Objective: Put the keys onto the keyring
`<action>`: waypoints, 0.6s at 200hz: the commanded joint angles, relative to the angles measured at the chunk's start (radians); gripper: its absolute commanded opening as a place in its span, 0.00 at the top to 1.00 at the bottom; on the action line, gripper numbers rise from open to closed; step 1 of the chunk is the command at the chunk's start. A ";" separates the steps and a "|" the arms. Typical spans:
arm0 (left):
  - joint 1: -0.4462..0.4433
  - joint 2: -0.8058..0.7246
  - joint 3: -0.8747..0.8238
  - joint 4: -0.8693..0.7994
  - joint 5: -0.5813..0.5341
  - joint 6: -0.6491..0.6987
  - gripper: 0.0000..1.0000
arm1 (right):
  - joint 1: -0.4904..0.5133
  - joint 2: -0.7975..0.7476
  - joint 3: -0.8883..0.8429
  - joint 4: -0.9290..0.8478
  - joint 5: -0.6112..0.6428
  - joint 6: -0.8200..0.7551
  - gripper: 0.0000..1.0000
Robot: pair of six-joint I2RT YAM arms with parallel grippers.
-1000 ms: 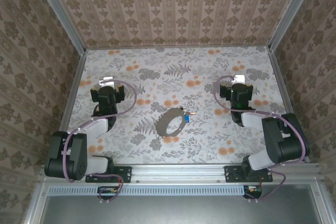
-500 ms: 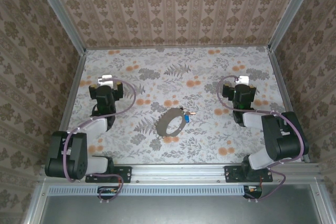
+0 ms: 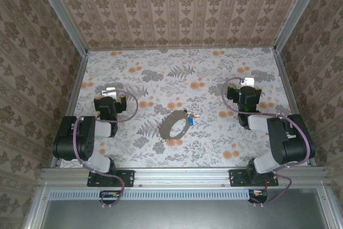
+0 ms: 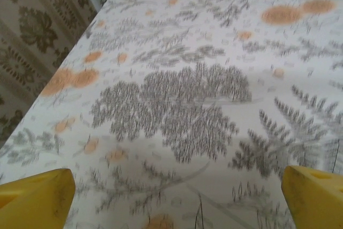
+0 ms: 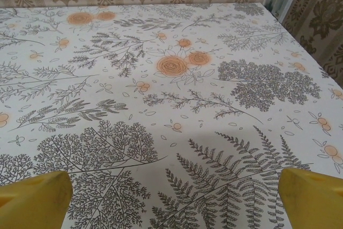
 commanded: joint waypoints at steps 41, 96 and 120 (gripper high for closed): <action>0.035 -0.011 0.043 -0.021 0.084 -0.029 0.00 | -0.009 0.023 -0.088 0.187 -0.154 -0.036 0.00; 0.035 -0.010 0.045 -0.021 0.083 -0.029 0.00 | -0.024 0.028 -0.080 0.184 -0.170 -0.023 0.00; 0.035 -0.010 0.045 -0.021 0.083 -0.029 0.00 | -0.029 0.024 -0.081 0.181 -0.180 -0.021 0.00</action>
